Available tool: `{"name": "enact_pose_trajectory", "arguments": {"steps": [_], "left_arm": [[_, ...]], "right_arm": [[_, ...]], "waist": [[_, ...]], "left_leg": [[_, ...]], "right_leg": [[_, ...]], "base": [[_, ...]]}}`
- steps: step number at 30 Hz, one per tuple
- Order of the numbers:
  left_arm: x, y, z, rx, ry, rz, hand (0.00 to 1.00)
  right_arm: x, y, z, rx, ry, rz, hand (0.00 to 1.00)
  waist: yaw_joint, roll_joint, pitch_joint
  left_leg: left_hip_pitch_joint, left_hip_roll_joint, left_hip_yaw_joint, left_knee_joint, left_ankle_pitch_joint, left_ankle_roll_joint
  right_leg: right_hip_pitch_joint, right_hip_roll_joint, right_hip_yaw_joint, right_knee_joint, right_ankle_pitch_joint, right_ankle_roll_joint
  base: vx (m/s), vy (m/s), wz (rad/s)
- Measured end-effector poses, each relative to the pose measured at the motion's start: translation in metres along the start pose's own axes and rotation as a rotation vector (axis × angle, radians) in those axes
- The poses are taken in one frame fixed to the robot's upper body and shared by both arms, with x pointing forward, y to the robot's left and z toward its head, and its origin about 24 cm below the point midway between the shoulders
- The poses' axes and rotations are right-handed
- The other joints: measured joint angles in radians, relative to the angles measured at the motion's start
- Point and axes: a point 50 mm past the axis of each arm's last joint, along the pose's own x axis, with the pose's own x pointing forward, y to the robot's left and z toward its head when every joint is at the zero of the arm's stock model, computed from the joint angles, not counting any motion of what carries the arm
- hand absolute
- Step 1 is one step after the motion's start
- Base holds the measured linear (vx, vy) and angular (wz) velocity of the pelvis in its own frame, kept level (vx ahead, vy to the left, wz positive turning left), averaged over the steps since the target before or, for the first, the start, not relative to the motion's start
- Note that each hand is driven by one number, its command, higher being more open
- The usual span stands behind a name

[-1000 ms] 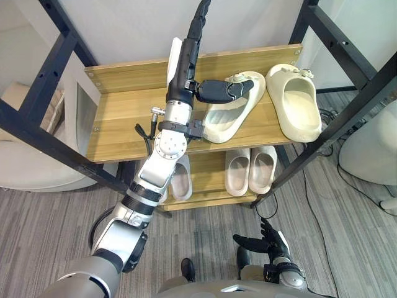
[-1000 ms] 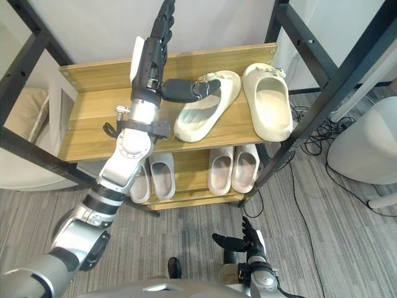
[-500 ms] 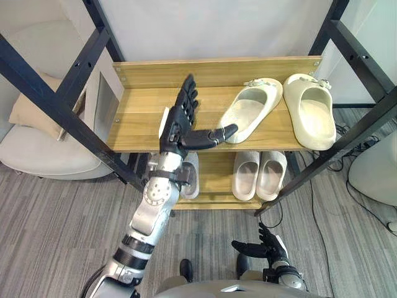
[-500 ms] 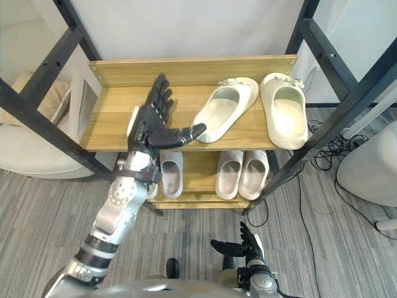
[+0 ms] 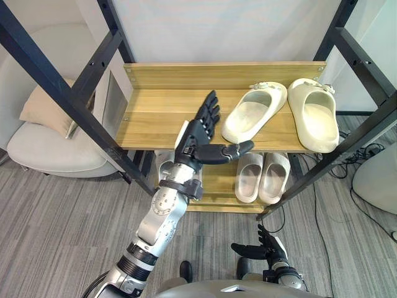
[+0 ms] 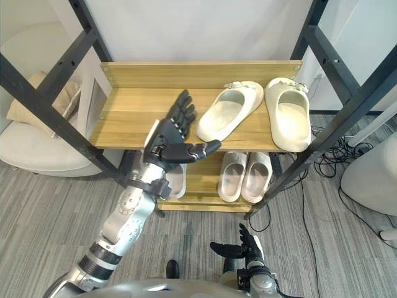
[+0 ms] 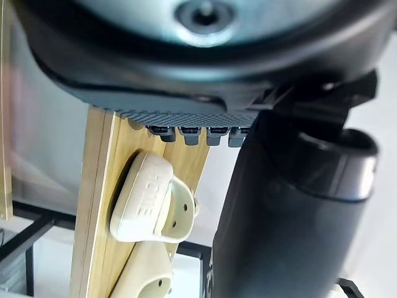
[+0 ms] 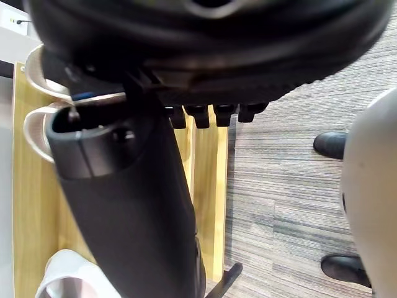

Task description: Organize the slippers on the shoe rack

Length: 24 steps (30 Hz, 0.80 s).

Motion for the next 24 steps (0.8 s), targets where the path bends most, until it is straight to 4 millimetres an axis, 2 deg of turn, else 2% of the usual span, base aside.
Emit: {"name": "enact_pose_trajectory", "arguments": {"steps": [2, 7, 18, 24], "left_arm": [[0.003, -0.018, -0.005, -0.027, 0.025, -0.08, 1.0], [0.005, -0.043, -0.012, -0.067, 0.07, -0.175, 1.0], [0.018, -0.059, -0.002, -0.07, 0.036, -0.22, 1.0], [0.024, -0.071, 0.005, -0.056, -0.004, -0.283, 1.0]], "right_arm": [[0.0, 0.0, 0.0, 0.0, 0.0, 0.0, 1.0], [0.0, 0.0, 0.0, 0.0, -0.001, -0.001, 1.0], [0.0, 0.001, 0.001, -0.016, -0.004, 0.006, 1.0], [-0.001, 0.002, 0.001, -0.015, -0.006, 0.007, 1.0]], "waist": [[-0.001, 0.0, -0.002], [-0.007, 0.001, -0.003], [0.0, -0.002, -0.005], [0.0, -0.014, -0.012]], "left_leg": [[-0.008, -0.001, 0.003, 0.0, 0.0, 0.0], [-0.009, -0.002, 0.007, 0.0, 0.0, 0.0], [-0.009, -0.01, 0.006, 0.003, 0.001, 0.001], [-0.009, -0.017, 0.006, 0.003, 0.001, 0.003]], "right_leg": [[-0.009, -0.002, 0.005, 0.001, 0.001, 0.002], [-0.012, -0.004, 0.011, 0.001, 0.003, 0.004], [-0.008, -0.013, 0.01, 0.001, 0.006, 0.009], [-0.008, -0.02, 0.011, 0.001, 0.009, 0.014]], "base": [[0.02, 0.014, -0.03], [0.0, 0.0, 0.0], [0.0, 0.0, 0.0], [0.0, 0.0, 0.0]]}}
